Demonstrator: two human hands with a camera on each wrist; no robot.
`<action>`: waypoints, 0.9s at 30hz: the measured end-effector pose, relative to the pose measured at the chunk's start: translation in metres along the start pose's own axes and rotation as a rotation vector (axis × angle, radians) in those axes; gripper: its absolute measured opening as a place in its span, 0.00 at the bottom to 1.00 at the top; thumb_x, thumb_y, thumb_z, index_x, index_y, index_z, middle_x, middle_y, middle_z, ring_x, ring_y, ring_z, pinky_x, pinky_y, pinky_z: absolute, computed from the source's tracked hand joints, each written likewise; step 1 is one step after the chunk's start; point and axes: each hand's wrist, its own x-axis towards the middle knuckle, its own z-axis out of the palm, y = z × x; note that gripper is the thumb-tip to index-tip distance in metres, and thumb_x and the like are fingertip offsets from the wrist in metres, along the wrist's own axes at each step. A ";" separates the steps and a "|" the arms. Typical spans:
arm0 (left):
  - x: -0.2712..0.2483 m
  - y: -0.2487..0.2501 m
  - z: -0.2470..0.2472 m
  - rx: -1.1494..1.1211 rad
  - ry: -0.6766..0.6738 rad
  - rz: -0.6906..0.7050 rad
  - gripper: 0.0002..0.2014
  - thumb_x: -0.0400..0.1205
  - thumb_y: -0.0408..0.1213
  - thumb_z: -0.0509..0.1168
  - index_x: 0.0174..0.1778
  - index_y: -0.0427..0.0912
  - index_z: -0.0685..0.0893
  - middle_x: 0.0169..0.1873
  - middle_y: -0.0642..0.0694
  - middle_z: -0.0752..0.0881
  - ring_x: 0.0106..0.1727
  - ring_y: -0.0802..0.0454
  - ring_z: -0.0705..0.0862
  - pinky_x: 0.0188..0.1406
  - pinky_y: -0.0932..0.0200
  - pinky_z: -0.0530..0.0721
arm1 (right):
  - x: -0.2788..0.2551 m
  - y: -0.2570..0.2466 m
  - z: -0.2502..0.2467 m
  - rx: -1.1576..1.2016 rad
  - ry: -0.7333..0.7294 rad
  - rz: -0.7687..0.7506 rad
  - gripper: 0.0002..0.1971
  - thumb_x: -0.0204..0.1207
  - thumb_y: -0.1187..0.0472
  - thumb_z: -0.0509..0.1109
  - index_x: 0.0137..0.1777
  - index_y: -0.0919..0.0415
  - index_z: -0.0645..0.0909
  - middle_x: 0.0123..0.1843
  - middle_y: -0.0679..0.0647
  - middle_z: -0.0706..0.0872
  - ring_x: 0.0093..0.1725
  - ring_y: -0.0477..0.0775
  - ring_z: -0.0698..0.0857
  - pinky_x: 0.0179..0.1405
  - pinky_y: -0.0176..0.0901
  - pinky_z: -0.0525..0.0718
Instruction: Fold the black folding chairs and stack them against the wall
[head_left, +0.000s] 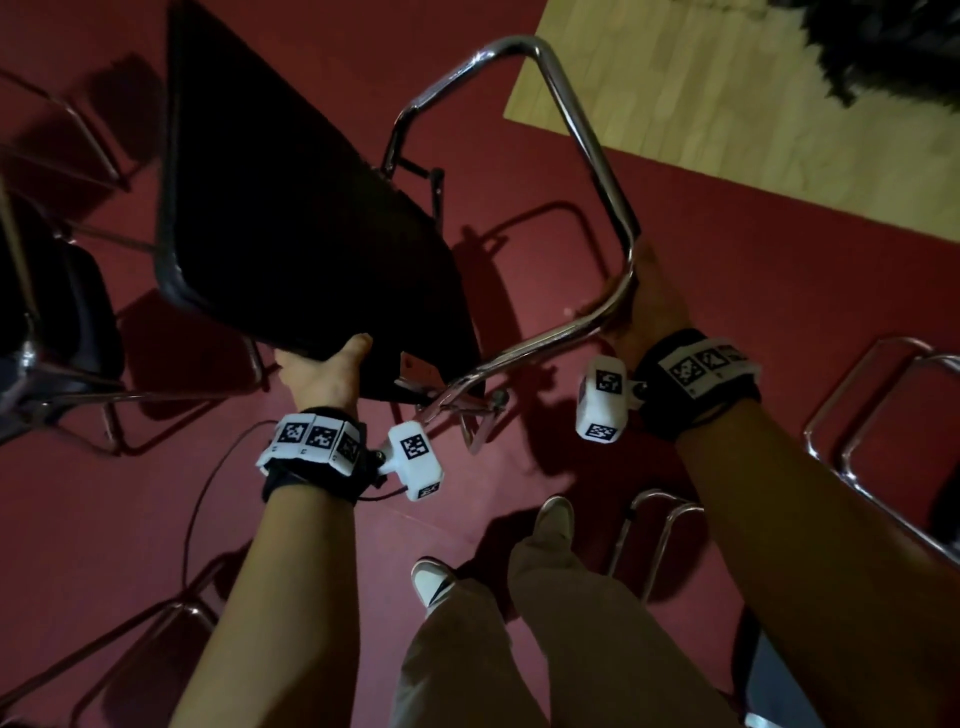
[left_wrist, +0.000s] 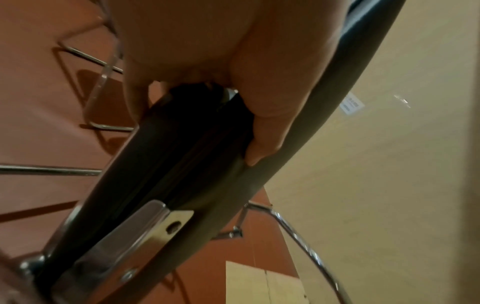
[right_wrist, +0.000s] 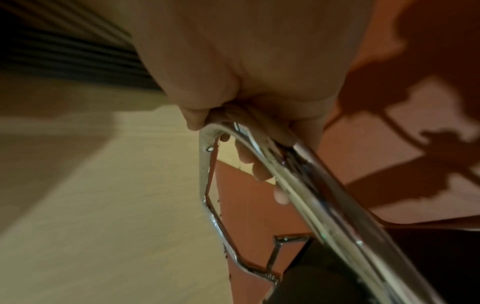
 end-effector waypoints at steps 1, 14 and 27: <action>-0.002 0.002 0.001 0.052 0.009 0.001 0.47 0.69 0.46 0.81 0.80 0.38 0.65 0.74 0.37 0.73 0.72 0.39 0.79 0.73 0.47 0.80 | -0.002 -0.003 0.002 -0.013 -0.016 0.015 0.26 0.83 0.42 0.63 0.29 0.60 0.75 0.20 0.54 0.75 0.24 0.58 0.79 0.61 0.76 0.80; -0.021 0.019 0.011 0.278 0.036 0.082 0.52 0.71 0.48 0.79 0.84 0.36 0.57 0.76 0.32 0.67 0.75 0.31 0.72 0.74 0.41 0.75 | -0.024 -0.010 0.026 -0.136 -0.338 -0.034 0.25 0.87 0.49 0.58 0.35 0.66 0.81 0.25 0.60 0.79 0.29 0.60 0.84 0.42 0.69 0.88; -0.032 0.024 0.008 0.393 0.039 0.086 0.54 0.73 0.49 0.78 0.86 0.34 0.51 0.77 0.31 0.66 0.76 0.31 0.70 0.74 0.36 0.71 | -0.058 -0.009 0.056 -0.489 -0.474 -0.066 0.27 0.83 0.44 0.56 0.33 0.64 0.82 0.34 0.66 0.87 0.51 0.79 0.87 0.57 0.92 0.71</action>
